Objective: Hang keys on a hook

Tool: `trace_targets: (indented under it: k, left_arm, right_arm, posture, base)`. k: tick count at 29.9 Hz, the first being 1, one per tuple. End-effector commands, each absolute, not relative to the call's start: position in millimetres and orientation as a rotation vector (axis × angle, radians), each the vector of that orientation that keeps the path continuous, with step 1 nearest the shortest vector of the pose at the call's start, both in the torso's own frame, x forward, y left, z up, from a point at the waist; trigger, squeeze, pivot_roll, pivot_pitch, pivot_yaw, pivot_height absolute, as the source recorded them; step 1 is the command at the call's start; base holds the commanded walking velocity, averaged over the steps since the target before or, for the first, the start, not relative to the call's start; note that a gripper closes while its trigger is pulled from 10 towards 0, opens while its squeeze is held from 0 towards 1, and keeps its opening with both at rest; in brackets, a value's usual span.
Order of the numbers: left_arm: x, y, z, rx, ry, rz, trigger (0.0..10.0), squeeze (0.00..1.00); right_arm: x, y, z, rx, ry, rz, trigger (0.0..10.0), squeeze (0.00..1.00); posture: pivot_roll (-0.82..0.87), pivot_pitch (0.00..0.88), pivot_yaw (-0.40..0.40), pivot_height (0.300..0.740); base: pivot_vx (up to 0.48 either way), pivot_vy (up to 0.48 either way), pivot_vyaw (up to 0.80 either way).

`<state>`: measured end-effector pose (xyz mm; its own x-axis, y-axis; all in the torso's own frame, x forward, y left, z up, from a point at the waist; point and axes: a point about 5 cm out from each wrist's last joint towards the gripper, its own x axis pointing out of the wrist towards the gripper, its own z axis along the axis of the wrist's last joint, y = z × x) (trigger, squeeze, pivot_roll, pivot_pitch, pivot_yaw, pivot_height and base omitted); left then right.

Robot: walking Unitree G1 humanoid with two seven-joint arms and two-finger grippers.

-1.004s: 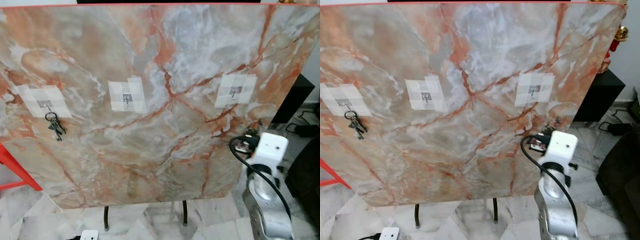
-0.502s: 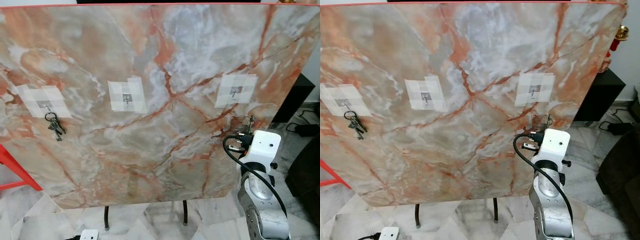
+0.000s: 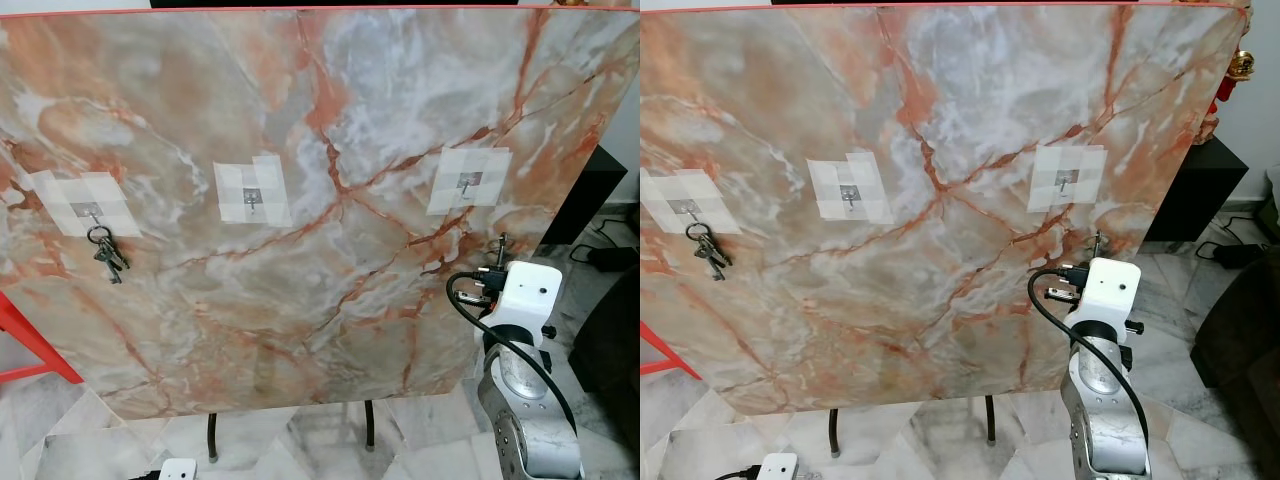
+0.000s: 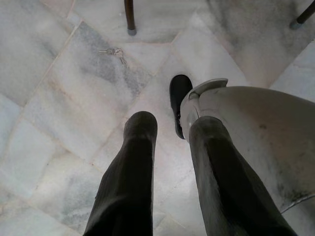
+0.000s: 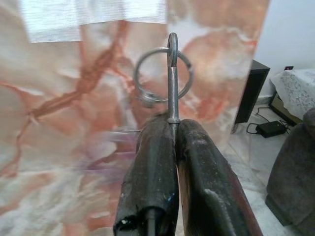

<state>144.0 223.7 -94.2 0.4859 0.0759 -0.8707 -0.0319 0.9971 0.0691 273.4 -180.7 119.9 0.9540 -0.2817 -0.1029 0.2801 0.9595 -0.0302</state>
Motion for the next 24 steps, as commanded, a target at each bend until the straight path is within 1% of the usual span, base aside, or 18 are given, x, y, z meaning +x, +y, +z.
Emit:
trace_targets:
  k: [1,16,24]
  left_arm:
    - [142,226,-94,0.042,1.069,0.073,10.0,0.00]
    - [143,226,-94,0.046,1.067,0.070,10.0,0.00]
    - [143,226,-94,0.045,1.066,0.071,10.0,0.00]
  right_arm:
    - [278,-179,126,-0.013,0.090,-0.275,10.0,0.00]
    - [292,-187,137,-0.005,0.048,-0.303,10.0,0.00]
    - [303,-180,146,0.009,0.020,-0.253,10.0,0.00]
  posture:
    - [-0.04,0.000,-0.035,0.740]
    - [-0.04,0.000,-0.032,0.740]
    - [-0.03,0.000,-0.032,0.740]
  base:
    - [0.000,0.000,0.00]
    - [0.000,0.000,0.00]
    - [0.000,0.000,0.00]
